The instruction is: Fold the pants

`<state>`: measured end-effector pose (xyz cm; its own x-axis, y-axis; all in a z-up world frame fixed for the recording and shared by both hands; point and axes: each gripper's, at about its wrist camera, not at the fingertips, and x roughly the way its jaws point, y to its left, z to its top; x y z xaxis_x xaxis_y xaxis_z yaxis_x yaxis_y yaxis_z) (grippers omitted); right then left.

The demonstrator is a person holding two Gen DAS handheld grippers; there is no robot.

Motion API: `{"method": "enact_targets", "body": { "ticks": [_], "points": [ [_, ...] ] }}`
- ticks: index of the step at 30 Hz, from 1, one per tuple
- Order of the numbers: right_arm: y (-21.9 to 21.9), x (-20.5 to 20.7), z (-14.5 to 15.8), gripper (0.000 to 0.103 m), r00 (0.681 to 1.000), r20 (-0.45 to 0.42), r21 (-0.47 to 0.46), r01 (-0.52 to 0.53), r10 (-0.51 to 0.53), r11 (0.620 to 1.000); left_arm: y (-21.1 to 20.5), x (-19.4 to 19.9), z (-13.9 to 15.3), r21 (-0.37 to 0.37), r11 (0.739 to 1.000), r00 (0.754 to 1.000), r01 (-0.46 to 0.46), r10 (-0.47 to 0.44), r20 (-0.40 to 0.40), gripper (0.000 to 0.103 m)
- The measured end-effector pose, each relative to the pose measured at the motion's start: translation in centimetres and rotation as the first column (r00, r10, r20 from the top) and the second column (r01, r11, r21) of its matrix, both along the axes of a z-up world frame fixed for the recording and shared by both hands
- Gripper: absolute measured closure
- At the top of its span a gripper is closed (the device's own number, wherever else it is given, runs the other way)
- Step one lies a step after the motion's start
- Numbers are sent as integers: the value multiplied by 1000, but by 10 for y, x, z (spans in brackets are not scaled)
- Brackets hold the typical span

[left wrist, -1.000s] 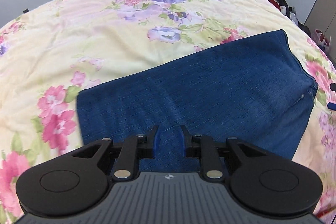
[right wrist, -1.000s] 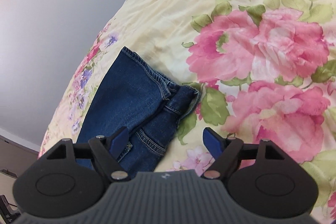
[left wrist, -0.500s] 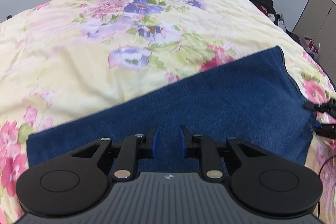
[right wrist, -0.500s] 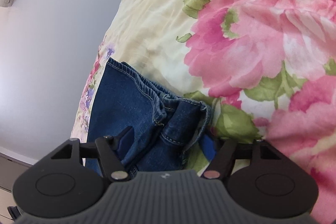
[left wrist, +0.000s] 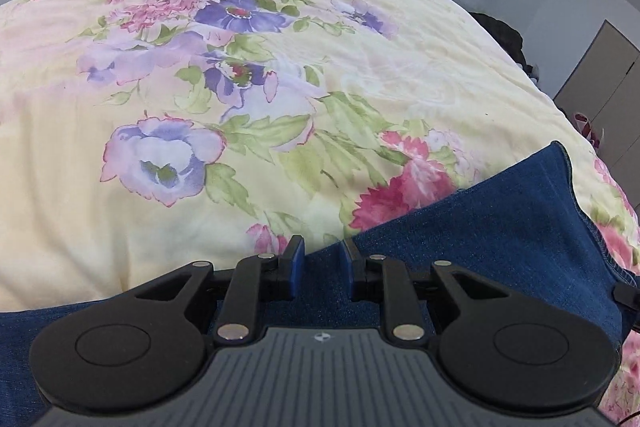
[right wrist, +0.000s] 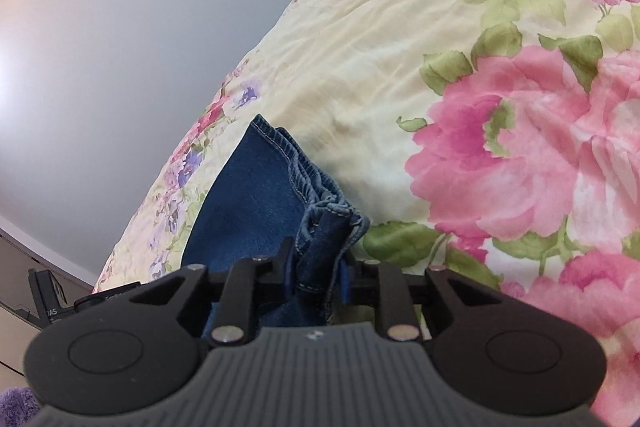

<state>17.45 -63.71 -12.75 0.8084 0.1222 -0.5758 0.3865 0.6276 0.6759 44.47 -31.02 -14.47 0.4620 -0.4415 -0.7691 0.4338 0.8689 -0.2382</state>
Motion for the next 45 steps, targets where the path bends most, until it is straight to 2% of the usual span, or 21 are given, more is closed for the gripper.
{"method": "enact_targets", "body": {
  "ticks": [4, 6, 9, 15, 19, 23, 26, 27, 30, 33, 36, 41, 45],
  "points": [
    [-3, -1, -8, 87, 1000, -12, -4, -3, 3, 1000, 1, -6, 8, 6, 1000, 999, -28, 28, 25, 80],
    [-2, -1, -9, 87, 1000, -21, 0, 3, -3, 1000, 3, -19, 20, 2, 1000, 998, -29, 29, 52, 81],
    [0, -3, -6, 87, 1000, -18, 0, 12, -12, 1000, 9, -47, 29, -7, 1000, 999, 2, -2, 47, 83],
    [6, -5, 2, 88, 999, -16, -13, 39, -39, 999, 12, -112, 25, -14, 997, 997, 73, -73, -8, 88],
    [9, -4, 10, 88, 999, -20, -27, 46, -46, 999, 10, -148, 19, -29, 997, 997, 74, -75, -17, 88],
    [17, -1, 23, 88, 998, -29, -58, 49, -51, 997, 5, -165, 11, 1, 994, 993, 108, -108, -39, 90],
    [26, 2, 38, 88, 998, -32, -92, 55, -58, 994, 13, -166, 14, -42, 994, 987, 104, -108, -116, 89],
    [30, 3, 45, 89, 998, -26, -110, 56, -59, 992, 20, -167, 19, -66, 993, 985, 101, -110, -133, 89],
    [49, 4, 72, 89, 999, -4, -182, 47, -49, 982, 44, -176, 38, -82, 990, 989, 113, -120, -86, 89],
    [74, 8, 101, 90, 1000, 16, -264, 20, -17, 964, 78, -178, 57, -56, 994, 994, 95, -98, -45, 89],
    [103, 10, 130, 90, 998, 64, -318, 5, 16, 948, 121, -173, 81, -3, 999, 999, 39, -39, 13, 89],
    [176, 15, 173, 90, 983, 115, -468, -75, 145, 880, 198, -163, 116, 10, 995, 993, -96, 95, 73, 89],
    [240, 21, 188, 90, 957, 129, -540, -152, 259, 828, 248, -157, 129, 6, 984, 980, -180, 178, 89, 88]
  ]
}}
